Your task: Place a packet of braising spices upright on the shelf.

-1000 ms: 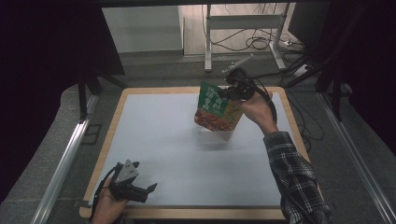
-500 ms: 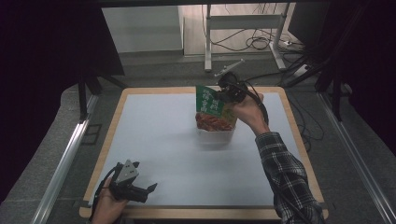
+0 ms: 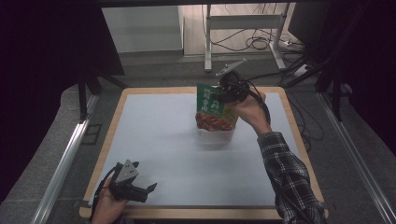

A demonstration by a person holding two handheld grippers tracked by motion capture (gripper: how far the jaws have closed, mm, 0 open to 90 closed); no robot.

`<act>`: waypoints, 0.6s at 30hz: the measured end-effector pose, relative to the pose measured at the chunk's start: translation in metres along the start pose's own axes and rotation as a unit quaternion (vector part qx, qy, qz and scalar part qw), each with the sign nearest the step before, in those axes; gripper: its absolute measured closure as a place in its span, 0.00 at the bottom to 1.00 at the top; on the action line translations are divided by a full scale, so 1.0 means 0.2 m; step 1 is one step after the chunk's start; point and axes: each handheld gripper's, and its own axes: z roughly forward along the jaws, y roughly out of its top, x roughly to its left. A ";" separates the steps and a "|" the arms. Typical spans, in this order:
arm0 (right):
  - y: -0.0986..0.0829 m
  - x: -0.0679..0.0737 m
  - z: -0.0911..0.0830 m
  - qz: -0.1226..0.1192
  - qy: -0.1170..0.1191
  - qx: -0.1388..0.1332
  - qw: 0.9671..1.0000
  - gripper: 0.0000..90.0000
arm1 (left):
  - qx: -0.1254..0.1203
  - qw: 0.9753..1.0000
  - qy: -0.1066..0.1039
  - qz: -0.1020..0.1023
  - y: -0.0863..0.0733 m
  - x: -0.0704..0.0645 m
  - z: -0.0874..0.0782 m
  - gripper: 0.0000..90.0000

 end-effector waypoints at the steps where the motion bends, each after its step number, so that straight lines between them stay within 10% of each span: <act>1: 0.00 0.00 -0.01 0.000 -0.003 -0.002 1.000 0.62 | 0.000 1.000 0.000 0.000 0.00 0.00 0.00 0.00; 18: -0.03 -0.05 -0.09 0.023 -0.028 -0.042 0.998 0.23 | 0.002 1.000 -0.001 0.002 0.00 -0.01 0.00 0.00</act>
